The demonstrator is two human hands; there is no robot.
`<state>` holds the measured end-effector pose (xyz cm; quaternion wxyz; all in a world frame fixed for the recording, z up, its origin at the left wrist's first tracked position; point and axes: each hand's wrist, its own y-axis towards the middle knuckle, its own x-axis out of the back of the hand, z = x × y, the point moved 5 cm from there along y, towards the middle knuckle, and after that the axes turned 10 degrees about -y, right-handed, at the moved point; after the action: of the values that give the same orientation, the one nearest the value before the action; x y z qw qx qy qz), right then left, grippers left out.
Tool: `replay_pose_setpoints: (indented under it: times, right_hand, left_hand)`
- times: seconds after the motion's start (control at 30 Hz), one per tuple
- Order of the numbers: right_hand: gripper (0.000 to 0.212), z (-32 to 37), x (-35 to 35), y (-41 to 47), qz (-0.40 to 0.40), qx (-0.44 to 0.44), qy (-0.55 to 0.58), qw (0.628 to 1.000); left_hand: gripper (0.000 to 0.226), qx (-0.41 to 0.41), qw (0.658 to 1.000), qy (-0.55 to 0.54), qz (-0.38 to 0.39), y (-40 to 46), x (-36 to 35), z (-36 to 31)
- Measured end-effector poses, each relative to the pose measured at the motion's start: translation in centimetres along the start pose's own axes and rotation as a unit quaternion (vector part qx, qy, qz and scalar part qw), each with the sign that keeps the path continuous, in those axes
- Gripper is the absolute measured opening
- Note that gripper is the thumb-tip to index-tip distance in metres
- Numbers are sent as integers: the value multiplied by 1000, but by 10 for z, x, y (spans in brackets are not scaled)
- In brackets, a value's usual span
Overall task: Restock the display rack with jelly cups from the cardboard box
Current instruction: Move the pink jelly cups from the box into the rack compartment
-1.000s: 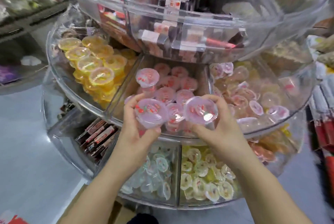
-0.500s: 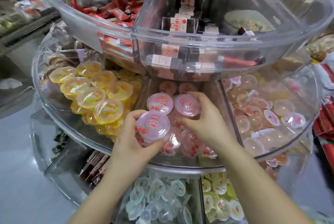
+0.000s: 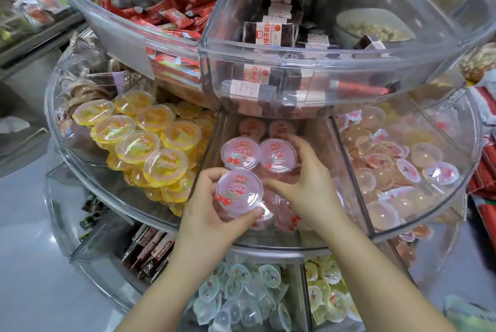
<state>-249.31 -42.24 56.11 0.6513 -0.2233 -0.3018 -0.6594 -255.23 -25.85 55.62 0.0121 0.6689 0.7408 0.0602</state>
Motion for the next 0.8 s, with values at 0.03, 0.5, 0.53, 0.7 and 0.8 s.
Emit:
replay_pose_setpoints:
  times: [0.03, 0.5, 0.53, 0.7, 0.8]
  right_hand:
    - [87, -2, 3, -3, 3, -4, -2, 1000]
    - [49, 1, 48, -53, 122, 69, 185, 973]
    - [50, -7, 57, -52, 100, 67, 179, 976]
    - [44, -25, 65, -30, 43, 41, 190, 980]
    - [39, -32, 68, -12, 15, 23, 138, 990]
  left_hand:
    - [53, 1, 1000, -1, 0, 0, -2, 0]
    - [59, -88, 991, 98, 38, 3, -65, -28]
    - [60, -100, 987, 108, 58, 3, -76, -31]
    - [55, -197, 960, 184, 79, 10, -69, -45]
    - [29, -269, 922, 279, 26, 18, -55, -50]
